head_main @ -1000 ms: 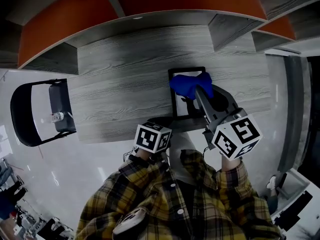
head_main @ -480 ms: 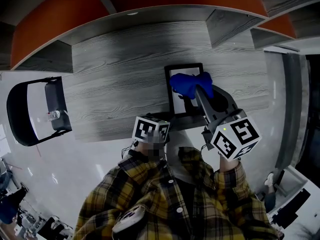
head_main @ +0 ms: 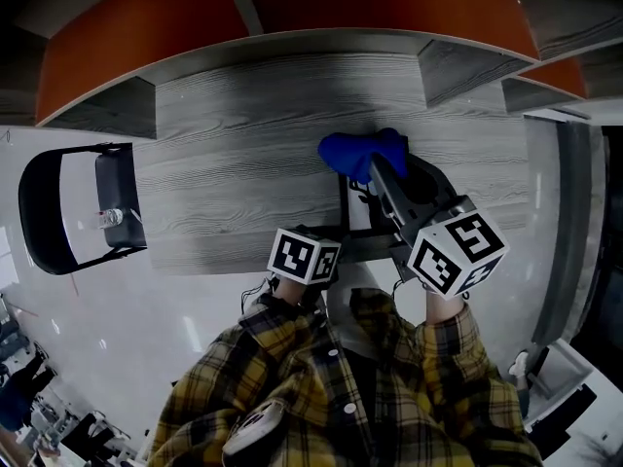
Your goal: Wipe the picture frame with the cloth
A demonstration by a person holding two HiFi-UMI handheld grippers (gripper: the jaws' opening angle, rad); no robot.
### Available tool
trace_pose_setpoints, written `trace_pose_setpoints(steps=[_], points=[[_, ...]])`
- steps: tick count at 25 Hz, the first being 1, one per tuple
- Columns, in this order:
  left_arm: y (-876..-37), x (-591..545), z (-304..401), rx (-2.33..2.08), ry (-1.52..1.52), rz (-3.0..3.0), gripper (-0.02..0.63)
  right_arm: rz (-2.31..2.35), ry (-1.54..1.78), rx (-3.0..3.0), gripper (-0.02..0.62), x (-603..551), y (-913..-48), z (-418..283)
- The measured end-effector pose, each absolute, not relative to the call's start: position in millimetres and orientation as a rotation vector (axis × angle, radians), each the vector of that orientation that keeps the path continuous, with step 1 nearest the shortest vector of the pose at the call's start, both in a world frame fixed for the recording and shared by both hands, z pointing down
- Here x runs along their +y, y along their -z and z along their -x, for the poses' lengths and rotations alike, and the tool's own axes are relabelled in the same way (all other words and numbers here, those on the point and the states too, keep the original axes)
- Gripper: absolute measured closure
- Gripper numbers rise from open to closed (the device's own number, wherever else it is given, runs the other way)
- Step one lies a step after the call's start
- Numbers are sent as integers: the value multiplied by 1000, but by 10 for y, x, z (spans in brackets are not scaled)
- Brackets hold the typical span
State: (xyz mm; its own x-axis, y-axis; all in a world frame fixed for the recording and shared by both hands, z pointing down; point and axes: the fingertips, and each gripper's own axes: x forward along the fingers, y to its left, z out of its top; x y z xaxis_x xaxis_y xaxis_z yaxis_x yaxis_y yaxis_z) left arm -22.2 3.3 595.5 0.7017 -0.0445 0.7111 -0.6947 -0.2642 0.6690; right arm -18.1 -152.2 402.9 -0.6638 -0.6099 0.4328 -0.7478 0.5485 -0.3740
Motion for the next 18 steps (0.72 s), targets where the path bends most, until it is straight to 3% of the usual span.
trace_pose_setpoints(steps=[9, 18], points=[[-5945, 47, 218, -607, -665, -1724, 531, -1021, -762, -2168, 554, -1691, -5294, 230], [-5953, 31, 227, -643, -630, -1708, 532, -838, -342, -2004, 554, -1677, -5662, 378]])
